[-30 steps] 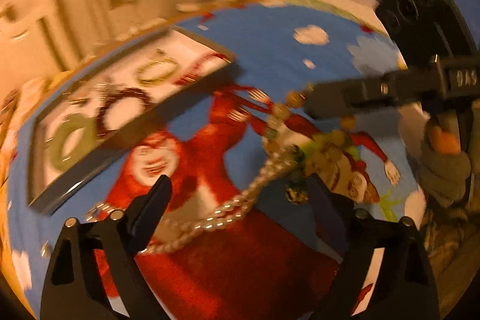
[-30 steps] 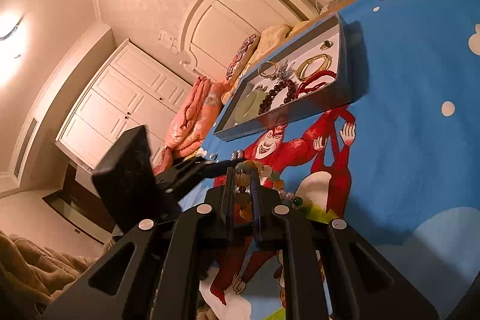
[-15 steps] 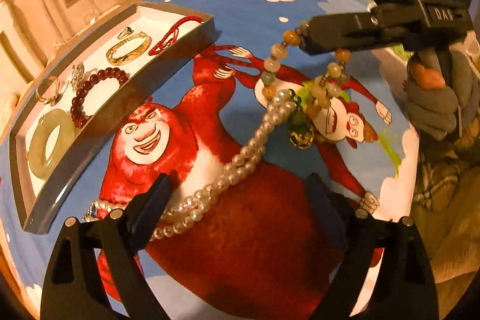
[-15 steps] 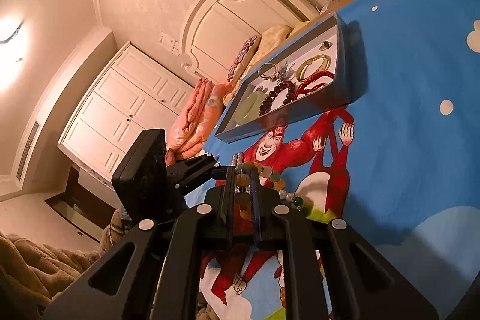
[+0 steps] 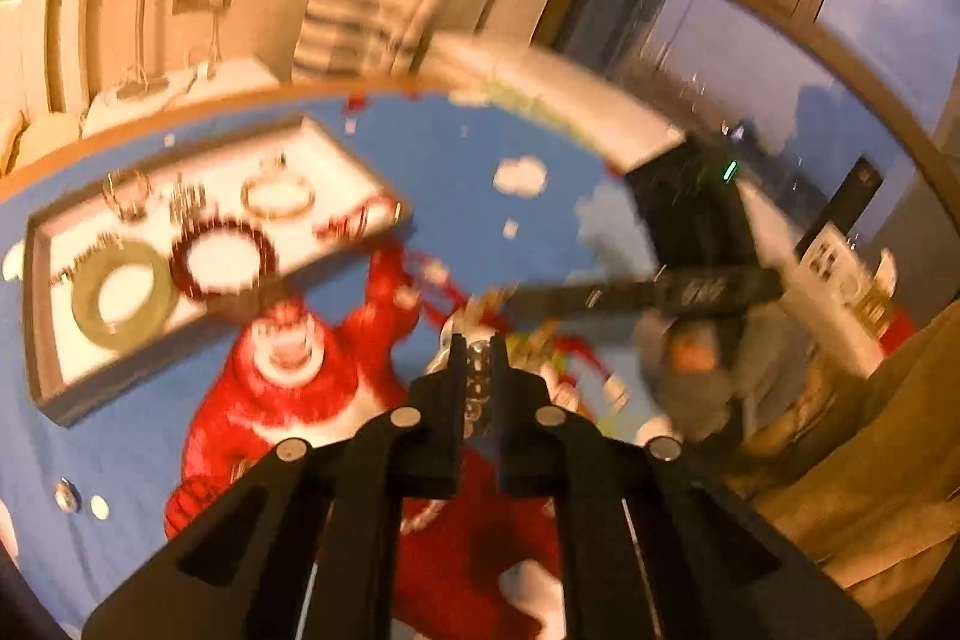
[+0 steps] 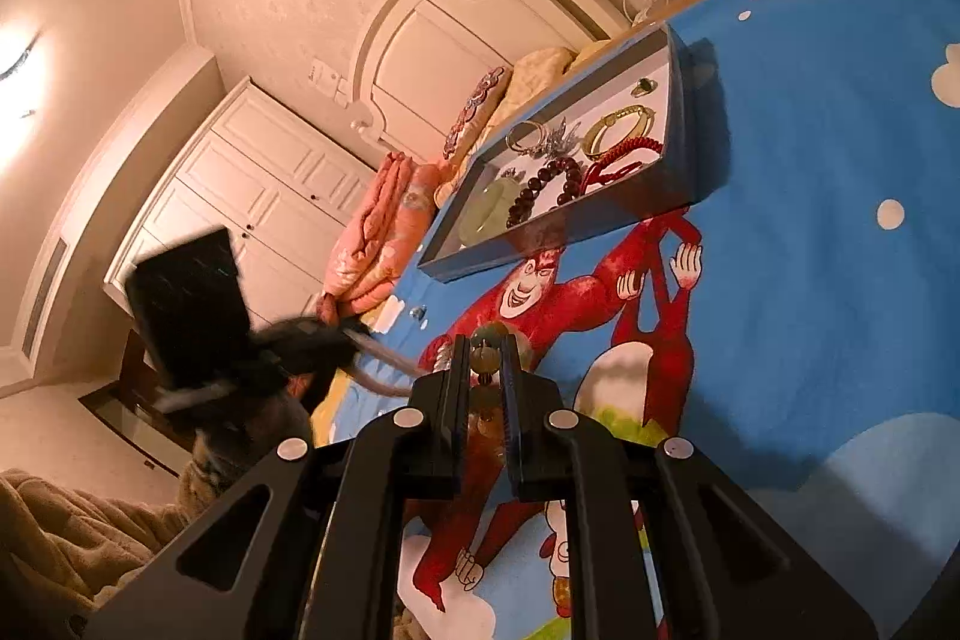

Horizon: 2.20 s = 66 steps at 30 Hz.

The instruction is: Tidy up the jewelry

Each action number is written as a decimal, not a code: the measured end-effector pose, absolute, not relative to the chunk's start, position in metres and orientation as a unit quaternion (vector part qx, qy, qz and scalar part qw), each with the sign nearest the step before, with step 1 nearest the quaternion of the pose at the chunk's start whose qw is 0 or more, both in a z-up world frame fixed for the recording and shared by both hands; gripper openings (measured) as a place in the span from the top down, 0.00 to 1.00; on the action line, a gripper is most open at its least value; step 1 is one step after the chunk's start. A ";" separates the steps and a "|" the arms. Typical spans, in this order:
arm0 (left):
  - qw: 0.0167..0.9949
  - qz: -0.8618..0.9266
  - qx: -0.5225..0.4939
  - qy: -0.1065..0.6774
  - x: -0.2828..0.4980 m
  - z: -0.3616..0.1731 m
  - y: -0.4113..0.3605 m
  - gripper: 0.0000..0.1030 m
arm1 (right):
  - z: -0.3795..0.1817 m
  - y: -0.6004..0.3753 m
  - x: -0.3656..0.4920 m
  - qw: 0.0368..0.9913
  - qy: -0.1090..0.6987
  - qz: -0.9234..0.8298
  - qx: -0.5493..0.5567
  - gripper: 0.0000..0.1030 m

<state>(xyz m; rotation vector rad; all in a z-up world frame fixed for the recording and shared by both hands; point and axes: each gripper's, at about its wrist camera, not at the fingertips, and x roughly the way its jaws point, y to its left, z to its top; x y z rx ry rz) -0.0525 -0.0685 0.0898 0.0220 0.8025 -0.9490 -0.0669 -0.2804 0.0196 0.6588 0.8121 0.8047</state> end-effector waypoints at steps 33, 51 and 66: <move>0.869 -0.405 -0.005 0.283 -0.062 0.166 -0.055 0.93 | 0.030 -0.270 -0.069 0.816 0.381 0.349 0.260 0.89; 0.896 -0.378 0.017 0.231 -0.061 0.221 -0.053 0.93 | 0.100 -0.262 -0.053 0.864 0.318 0.346 0.184 0.89; 0.920 -0.331 0.043 0.204 -0.008 0.268 -0.084 0.93 | 0.124 -0.243 -0.004 0.890 0.306 0.312 0.126 0.89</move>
